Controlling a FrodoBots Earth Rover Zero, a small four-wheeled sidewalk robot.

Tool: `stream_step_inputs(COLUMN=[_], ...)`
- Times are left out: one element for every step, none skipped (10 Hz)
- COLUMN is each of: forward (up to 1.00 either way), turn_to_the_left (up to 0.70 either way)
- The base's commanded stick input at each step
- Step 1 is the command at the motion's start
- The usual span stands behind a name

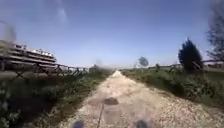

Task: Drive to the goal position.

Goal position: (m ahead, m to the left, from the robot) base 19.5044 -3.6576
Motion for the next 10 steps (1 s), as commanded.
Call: stream_step_inputs(forward=[0.7,0.7,0.7,0.7,0.7,0.7,0.7,0.7,0.7,0.7], turn_to_the_left=[0.0,0.0,0.0,-0.02,-0.2,-0.21,-0.11,0.0,0.0,0.0])
